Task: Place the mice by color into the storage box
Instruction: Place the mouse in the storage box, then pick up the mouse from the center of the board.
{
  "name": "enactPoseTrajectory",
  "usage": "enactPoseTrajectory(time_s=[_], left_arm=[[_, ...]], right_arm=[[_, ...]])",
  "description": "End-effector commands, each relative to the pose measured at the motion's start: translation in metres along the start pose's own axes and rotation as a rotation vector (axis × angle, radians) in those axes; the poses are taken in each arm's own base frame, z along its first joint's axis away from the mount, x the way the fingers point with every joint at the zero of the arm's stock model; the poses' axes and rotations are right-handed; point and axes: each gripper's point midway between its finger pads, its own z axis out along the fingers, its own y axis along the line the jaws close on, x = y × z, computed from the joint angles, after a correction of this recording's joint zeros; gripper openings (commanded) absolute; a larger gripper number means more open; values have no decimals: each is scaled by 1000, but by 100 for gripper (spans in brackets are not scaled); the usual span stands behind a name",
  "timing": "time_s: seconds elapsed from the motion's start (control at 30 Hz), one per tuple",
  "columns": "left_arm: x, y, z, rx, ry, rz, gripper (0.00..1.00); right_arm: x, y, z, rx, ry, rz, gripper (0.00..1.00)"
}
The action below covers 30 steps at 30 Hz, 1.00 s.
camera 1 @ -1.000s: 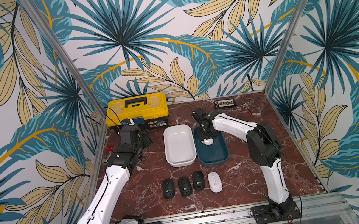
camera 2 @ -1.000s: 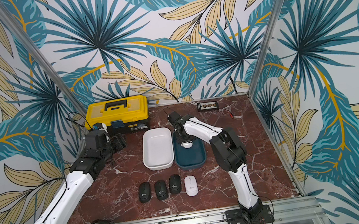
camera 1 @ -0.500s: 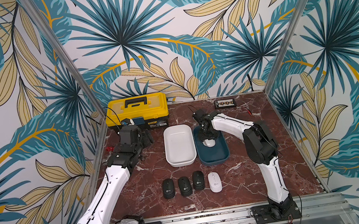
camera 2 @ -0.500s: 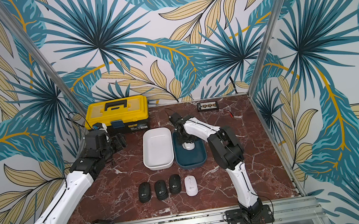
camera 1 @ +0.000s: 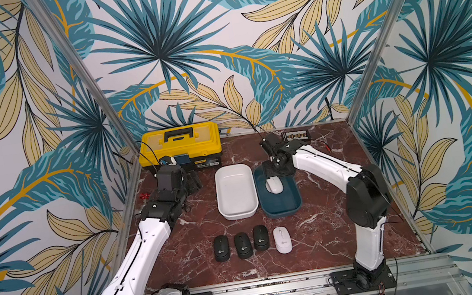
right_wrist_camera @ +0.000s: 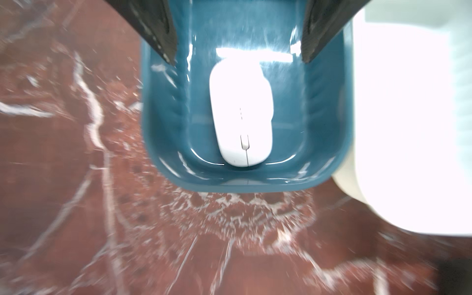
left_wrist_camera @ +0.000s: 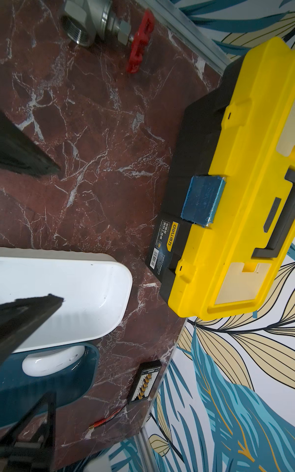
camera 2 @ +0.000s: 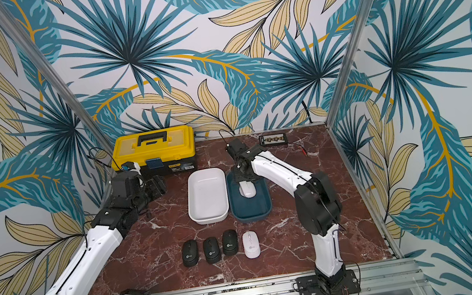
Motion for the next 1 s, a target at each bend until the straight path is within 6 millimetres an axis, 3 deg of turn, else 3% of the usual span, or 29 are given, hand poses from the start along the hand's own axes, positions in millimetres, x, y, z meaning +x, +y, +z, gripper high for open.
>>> enactPoseTrajectory(time_s=[0.0, 0.17, 0.37, 0.47, 0.63, 0.97], left_arm=[[-20, -8, -13, 16, -54, 14, 76], [-20, -8, -13, 17, -51, 12, 76], [-14, -8, -8, 21, -35, -2, 76], [-13, -9, -7, 28, -29, -16, 76], [-12, -9, -8, 27, -27, -17, 76], [-11, -1, -18, -3, -30, -3, 76]], right_arm=[[31, -10, -28, 52, 17, 7, 78], [94, -7, -58, 45, 47, 24, 78], [175, 9, -63, 11, 144, 23, 78], [205, 17, -57, 5, 199, 18, 79], [231, 32, -46, 1, 257, -25, 80], [255, 43, -21, 27, 326, -58, 80]])
